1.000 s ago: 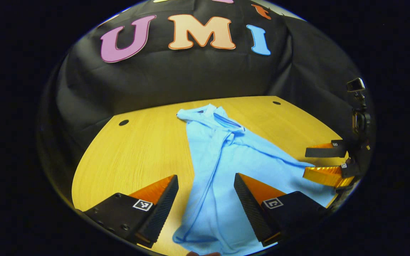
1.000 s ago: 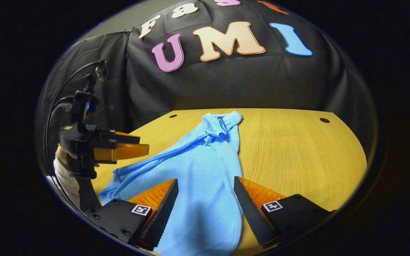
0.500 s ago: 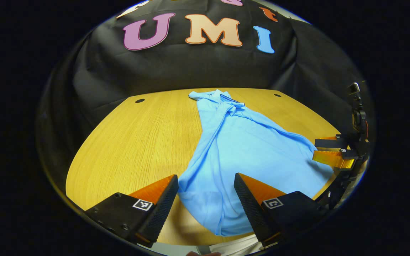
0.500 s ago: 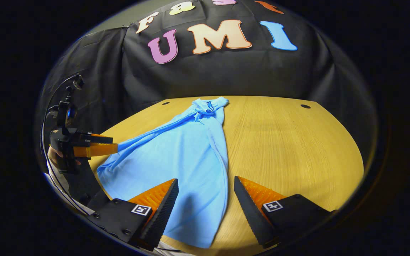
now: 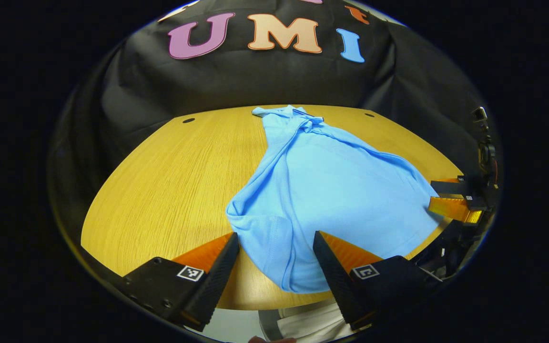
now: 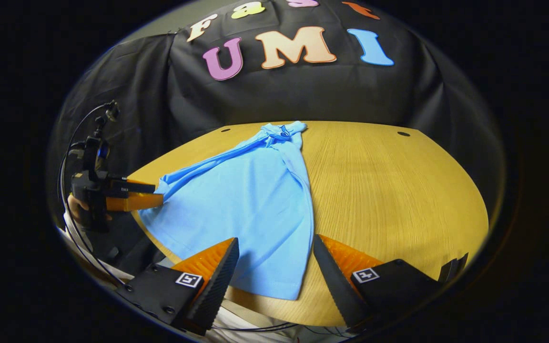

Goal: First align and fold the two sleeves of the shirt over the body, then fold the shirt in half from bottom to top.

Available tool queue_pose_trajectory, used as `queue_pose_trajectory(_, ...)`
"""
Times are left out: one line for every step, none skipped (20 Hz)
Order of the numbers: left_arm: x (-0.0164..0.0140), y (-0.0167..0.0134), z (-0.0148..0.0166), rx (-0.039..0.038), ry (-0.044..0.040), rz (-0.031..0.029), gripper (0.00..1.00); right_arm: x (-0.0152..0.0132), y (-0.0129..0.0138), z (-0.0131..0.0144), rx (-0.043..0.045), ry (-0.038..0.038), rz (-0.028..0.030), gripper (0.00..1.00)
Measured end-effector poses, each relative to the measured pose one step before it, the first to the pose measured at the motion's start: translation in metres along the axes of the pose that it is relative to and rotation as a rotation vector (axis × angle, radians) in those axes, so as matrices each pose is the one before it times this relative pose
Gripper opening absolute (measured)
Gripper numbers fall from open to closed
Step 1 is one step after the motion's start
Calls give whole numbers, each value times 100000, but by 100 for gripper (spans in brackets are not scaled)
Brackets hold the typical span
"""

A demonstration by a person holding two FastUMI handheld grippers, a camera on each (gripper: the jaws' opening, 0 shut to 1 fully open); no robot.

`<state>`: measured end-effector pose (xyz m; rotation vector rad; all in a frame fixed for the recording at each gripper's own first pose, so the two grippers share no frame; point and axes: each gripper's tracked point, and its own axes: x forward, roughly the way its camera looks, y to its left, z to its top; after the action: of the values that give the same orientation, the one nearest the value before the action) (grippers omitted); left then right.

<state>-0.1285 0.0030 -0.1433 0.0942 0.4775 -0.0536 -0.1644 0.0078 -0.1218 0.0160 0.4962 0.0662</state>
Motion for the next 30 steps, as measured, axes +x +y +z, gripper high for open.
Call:
queue_pose_trajectory(155,-181,-275,1321,181,55,96,8,29,-5,-309,-63,-410,98)
queue_pose_trajectory(-19,-192,171,1071,-1352,-151,96,-4,78,-166,-965,92,-451,94)
queue_pose_trajectory(10,-127,-3,901,-347,-24,96,11,118,-176,-1945,51,-444,94)
queue_pose_trajectory(137,-8,57,-97,-568,-426,94,-45,111,-172,-3060,-21,-435,98)
queue_pose_trajectory(67,-96,-58,-1567,-368,-661,94,-38,9,-96,-3445,-282,-334,94)
queue_pose_trajectory(-80,-103,-123,-2044,82,-728,94,103,24,134,-481,-504,514,94)
queue_pose_trajectory(96,-123,113,234,-871,-408,94,53,392,76,1520,-111,1378,95)
queue_pose_trajectory(-7,-329,-90,1050,-89,-1147,94,97,-38,-98,-148,-366,164,89)
queue_pose_trajectory(155,-290,42,342,-1315,-1053,93,46,279,-15,-1323,-307,1170,83)
queue_pose_trajectory(46,-392,162,783,-1141,-1238,85,71,509,-84,-291,-3,1483,80)
queue_pose_trajectory(52,-477,-136,1298,-1260,-1323,80,-34,127,145,-387,-664,658,72)
queue_pose_trajectory(-29,-480,111,688,-1414,-1589,65,69,427,-136,-684,-152,1665,65)
queue_pose_trajectory(83,-367,-95,457,-623,-813,59,76,353,58,111,-223,1322,54)
queue_pose_trajectory(103,-226,101,777,-792,-868,43,79,129,30,39,-161,575,44)
queue_pose_trajectory(-111,-287,-21,120,-384,-1085,37,76,200,-60,-149,-152,469,34)
queue_pose_trajectory(166,-270,-22,-333,-494,-1269,27,11,108,68,286,-187,-500,24)
queue_pose_trajectory(-30,-95,15,-135,-127,-386,22,79,-53,159,789,-191,-499,16)
queue_pose_trajectory(94,13,-9,115,219,226,13,93,-6,-154,234,-48,-67,8)
queue_pose_trajectory(-68,48,39,74,-8,349,12,-91,140,67,-211,-238,207,8)
queue_pose_trajectory(-95,-43,-40,-315,452,351,11,66,-80,-69,41,47,36,8)
queue_pose_trajectory(-33,29,65,6,-209,4,11,-525,176,-43,1587,835,58,8)
queue_pose_trajectory(171,-31,43,-626,95,-225,11,602,-199,86,1722,121,157,4)
queue_pose_trajectory(-111,-83,95,-643,-552,-763,10,60,7,17,1084,632,288,4)
queue_pose_trajectory(32,-78,11,-400,-34,-383,8,-106,127,35,256,-159,66,3)
queue_pose_trajectory(-119,-112,33,-427,243,-718,7,-22,96,-3,-369,193,-137,3)
queue_pose_trajectory(83,23,36,-834,-224,-686,5,144,-6,-88,-382,164,-149,4)
queue_pose_trajectory(64,-69,145,-1136,26,-1066,3,-80,71,-27,-848,811,-116,3)
queue_pose_trajectory(44,-29,75,-1832,33,-1140,1,74,-34,389,-803,156,-240,3)
queue_pose_trajectory(148,25,67,-1271,395,-692,1,237,-84,297,-320,-189,-397,3)
queue_pose_trajectory(129,123,196,-564,67,-160,0,265,-91,179,205,215,22,3)
